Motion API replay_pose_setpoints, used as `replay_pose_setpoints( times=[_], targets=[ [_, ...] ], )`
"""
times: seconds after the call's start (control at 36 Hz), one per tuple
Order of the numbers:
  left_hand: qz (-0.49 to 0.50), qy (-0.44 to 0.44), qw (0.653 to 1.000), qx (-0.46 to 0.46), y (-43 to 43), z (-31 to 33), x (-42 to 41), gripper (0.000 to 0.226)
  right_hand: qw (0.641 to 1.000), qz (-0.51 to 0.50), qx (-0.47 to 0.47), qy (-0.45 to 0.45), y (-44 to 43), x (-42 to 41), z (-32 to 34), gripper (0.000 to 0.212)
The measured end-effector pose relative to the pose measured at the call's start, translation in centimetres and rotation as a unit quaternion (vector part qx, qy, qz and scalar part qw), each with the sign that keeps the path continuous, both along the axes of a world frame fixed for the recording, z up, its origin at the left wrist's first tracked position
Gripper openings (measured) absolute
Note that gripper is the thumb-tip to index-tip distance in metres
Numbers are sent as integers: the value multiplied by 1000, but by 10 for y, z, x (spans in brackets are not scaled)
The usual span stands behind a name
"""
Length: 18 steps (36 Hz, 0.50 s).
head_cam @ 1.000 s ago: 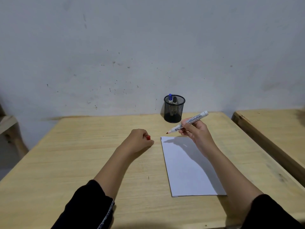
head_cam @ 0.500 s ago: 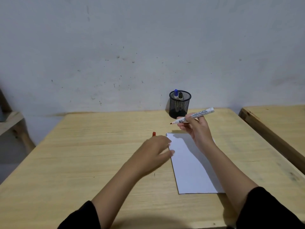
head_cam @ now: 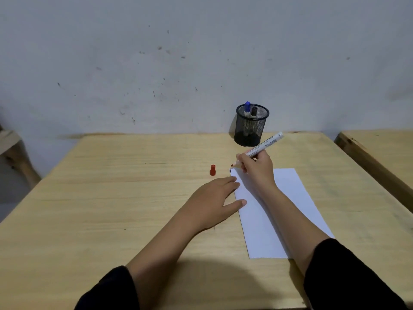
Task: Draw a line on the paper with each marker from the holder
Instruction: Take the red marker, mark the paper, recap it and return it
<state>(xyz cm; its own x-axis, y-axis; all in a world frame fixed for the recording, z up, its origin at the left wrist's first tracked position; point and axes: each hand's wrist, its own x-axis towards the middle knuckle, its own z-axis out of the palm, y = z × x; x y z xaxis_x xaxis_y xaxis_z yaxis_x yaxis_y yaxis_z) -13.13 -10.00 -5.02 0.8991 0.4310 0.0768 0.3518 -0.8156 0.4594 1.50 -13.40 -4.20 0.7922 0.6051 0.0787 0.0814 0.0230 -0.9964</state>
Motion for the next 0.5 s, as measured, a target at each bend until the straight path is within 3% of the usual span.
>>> replay_pose_setpoints(
  times=[0.5],
  targets=[
    [4, 29, 1000, 10, -1, 3, 1, 58, 999, 12, -6, -42, 2, 2, -4, 14]
  ],
)
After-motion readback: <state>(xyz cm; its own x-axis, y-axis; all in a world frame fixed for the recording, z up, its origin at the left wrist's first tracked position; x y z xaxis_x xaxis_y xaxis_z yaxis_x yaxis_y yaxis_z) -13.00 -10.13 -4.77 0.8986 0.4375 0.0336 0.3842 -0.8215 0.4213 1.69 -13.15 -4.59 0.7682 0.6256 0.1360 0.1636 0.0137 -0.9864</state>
